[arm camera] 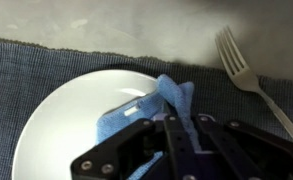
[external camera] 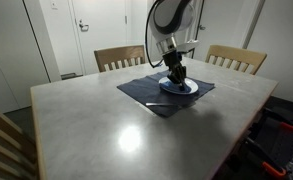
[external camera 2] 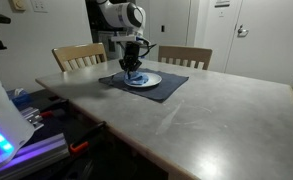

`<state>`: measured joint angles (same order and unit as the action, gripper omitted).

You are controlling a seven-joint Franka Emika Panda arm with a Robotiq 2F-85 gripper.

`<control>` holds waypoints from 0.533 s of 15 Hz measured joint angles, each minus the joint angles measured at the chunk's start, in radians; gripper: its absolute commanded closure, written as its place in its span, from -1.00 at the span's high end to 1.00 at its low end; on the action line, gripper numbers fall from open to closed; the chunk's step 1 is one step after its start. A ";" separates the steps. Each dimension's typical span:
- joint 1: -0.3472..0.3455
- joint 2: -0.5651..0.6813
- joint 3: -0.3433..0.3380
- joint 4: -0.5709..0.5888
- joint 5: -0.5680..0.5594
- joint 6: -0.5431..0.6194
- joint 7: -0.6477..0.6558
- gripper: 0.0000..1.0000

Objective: Use the blue towel to wipe the white plate

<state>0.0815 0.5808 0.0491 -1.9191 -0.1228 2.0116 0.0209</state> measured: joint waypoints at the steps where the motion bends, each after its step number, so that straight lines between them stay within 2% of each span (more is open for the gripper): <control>1: 0.000 0.000 -0.005 0.000 0.000 0.019 0.012 -0.95; 8: -0.001 0.007 -0.031 0.027 -0.004 0.154 0.039 -0.95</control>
<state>0.0809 0.5877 0.0179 -1.8921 -0.1265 2.1655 0.0603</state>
